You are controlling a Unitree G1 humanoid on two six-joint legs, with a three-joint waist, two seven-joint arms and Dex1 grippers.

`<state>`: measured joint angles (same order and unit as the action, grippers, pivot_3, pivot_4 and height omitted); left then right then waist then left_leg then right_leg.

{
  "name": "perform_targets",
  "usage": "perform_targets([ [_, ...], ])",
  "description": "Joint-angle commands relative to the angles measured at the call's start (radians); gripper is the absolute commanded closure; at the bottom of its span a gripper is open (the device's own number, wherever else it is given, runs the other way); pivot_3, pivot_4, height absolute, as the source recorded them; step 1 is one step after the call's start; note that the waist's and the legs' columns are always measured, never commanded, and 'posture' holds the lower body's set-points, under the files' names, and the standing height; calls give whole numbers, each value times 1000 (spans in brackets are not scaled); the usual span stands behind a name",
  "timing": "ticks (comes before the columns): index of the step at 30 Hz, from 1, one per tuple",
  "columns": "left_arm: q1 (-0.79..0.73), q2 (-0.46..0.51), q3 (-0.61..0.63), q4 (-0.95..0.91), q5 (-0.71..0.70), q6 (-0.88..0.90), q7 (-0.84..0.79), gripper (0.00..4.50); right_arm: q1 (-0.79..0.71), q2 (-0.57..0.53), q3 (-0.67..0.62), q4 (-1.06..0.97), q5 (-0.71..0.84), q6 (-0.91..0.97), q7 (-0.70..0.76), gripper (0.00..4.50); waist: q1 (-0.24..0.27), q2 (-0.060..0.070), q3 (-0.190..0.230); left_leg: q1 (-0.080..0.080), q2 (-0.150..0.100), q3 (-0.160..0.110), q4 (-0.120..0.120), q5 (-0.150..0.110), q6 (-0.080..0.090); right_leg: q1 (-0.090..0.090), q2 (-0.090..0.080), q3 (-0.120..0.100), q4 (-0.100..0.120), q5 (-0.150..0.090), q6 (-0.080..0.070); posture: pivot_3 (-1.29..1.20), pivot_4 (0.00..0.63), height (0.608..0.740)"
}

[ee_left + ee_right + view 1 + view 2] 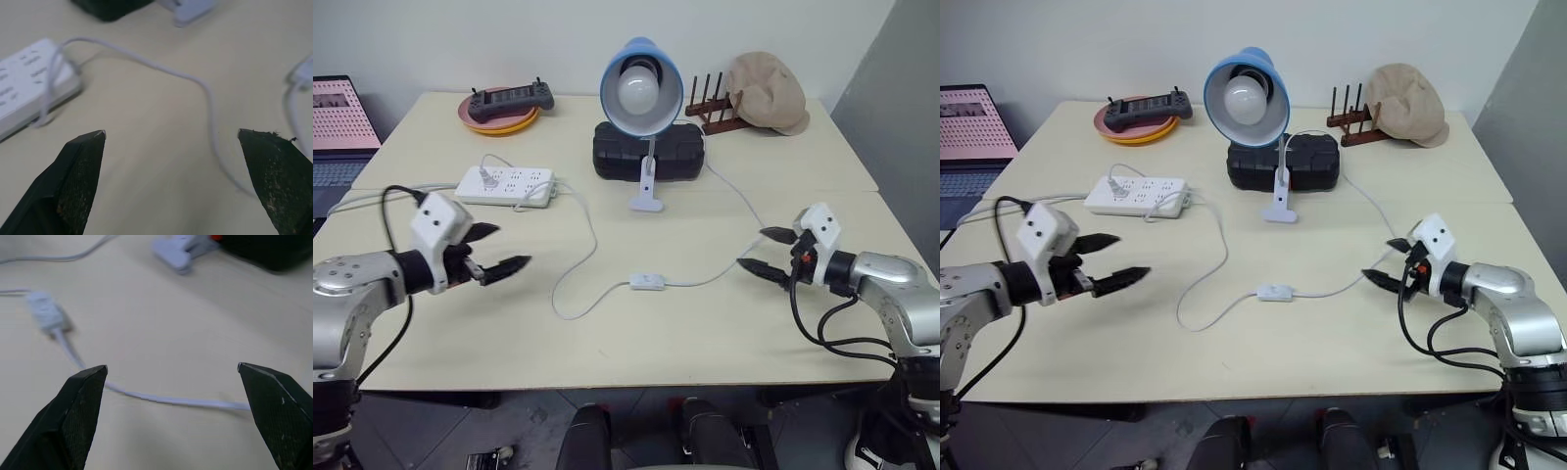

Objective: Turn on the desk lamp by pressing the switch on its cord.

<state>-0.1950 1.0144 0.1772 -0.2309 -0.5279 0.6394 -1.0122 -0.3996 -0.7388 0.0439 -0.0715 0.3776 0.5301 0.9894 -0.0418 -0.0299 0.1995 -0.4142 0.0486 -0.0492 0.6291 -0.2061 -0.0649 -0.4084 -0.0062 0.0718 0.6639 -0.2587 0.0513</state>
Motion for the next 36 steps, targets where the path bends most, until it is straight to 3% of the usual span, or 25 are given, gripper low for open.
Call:
perform_targets([
  [1, -24, 67, -107, -125, -2, -20, -149, 0, -65, 19, 81, -17, 14, 12, 99, 35, -2, 0, 0, 0, 0, 0, 0, 0, 0, 0, 0, 0, 0, 0, 0, 0, 150, 740],
  [9, -74, 40, -143, -83, 45, -77, -163, 0, -95, 36, 126, -15, -17, -24, 126, 35, 1, 0, 0, -2, 0, -1, 0, 0, 0, -2, 1, -1, 0, 1, 2, 0, 150, 740],
  [17, -38, 7, -118, -88, 49, -85, -144, 0, -123, 234, 240, 52, -91, -55, 44, 35, -9, 0, 0, -1, 1, -1, 0, 0, 0, -3, 2, -1, 2, 1, 2, 0, 150, 740],
  [29, 2, -5, -107, -123, 43, -90, -114, 0, -179, 339, 254, 258, -173, -169, 28, 35, -9, 1, 0, -1, 1, -1, 0, 0, 0, -2, 1, -1, 2, 1, 2, 0, 150, 740],
  [32, 3, -4, -107, -124, 40, -87, -113, 0, -194, 355, 257, 296, -180, -195, 44, 548, -10, 1, 0, -1, 1, -1, 0, 0, 0, -2, 1, -1, 2, 1, 2, 0, 150, 740],
  [36, 0, -4, -108, -122, 39, -87, -111, 0, -202, 369, 260, 313, -188, -208, 53, 1673, -9, 1, 0, -1, 1, -1, 0, 0, 0, -2, 1, -1, 2, 2, 2, 0, 150, 740],
])
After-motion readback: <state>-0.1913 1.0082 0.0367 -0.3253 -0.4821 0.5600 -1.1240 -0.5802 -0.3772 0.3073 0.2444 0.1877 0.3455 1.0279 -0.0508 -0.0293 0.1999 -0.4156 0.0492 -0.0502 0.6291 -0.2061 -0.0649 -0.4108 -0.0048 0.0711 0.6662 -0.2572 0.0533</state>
